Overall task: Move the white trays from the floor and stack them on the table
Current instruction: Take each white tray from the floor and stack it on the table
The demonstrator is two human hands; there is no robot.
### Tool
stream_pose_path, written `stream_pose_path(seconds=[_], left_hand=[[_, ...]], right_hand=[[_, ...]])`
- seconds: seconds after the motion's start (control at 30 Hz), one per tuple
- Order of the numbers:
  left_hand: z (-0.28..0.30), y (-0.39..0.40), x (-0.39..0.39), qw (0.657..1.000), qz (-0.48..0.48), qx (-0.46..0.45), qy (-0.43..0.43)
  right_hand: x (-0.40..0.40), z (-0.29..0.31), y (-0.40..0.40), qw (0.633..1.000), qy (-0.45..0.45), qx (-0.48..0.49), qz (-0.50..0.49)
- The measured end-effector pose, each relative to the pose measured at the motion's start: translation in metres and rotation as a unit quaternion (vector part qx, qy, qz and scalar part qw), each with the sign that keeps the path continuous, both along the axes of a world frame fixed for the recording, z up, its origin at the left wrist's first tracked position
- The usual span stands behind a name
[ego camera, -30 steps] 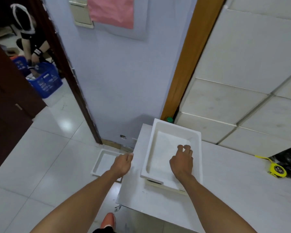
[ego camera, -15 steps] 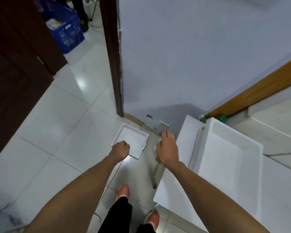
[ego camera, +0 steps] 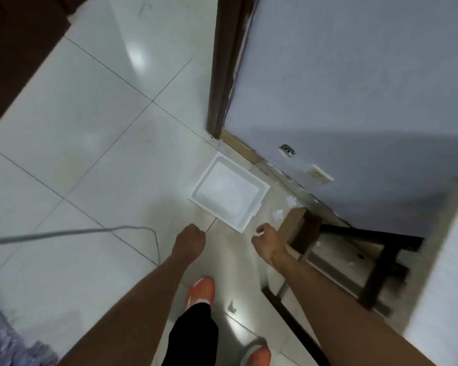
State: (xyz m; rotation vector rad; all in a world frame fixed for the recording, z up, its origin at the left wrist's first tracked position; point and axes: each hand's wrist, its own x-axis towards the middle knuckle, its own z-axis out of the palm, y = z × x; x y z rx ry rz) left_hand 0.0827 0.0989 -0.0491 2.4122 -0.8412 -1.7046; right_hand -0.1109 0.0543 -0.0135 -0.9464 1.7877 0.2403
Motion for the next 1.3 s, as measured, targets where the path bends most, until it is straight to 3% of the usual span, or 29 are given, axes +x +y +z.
stream_pose_path(seconds=[0.17,0.4,0.53,0.67,0.73,0.87,0.97,1.3], left_hand=[[-0.131,0.009,-0.018,0.973,0.193,0.061,0.112],[-0.251,0.002,-0.048,0.885,0.411,0.057,0.212],[-0.287,-0.011,-0.078,0.842,0.465,0.056,0.268],[-0.312,-0.015,-0.095,0.818,0.445,0.040,0.364],[-0.315,-0.018,-0.098,0.813,0.448,0.039,0.369],[-0.292,-0.026,-0.097,0.870,0.414,-0.012,0.266],[-0.261,-0.027,-0.087,0.895,0.398,-0.014,0.200],[-0.114,-0.036,-0.021,0.911,0.387,-0.028,0.142]], right_hand=[[0.006,-0.127,-0.013,0.979,-0.035,0.019,-0.201],[-0.005,-0.260,-0.015,0.954,0.006,0.055,-0.295],[-0.016,-0.296,-0.021,0.933,0.007,0.101,-0.347],[-0.022,-0.316,-0.029,0.910,-0.050,0.151,-0.383],[-0.025,-0.319,-0.033,0.908,-0.051,0.147,-0.388],[-0.028,-0.303,-0.037,0.899,-0.050,0.134,-0.413],[-0.026,-0.273,-0.041,0.905,-0.034,0.110,-0.409],[-0.007,-0.136,-0.091,0.939,0.050,0.009,-0.341]])
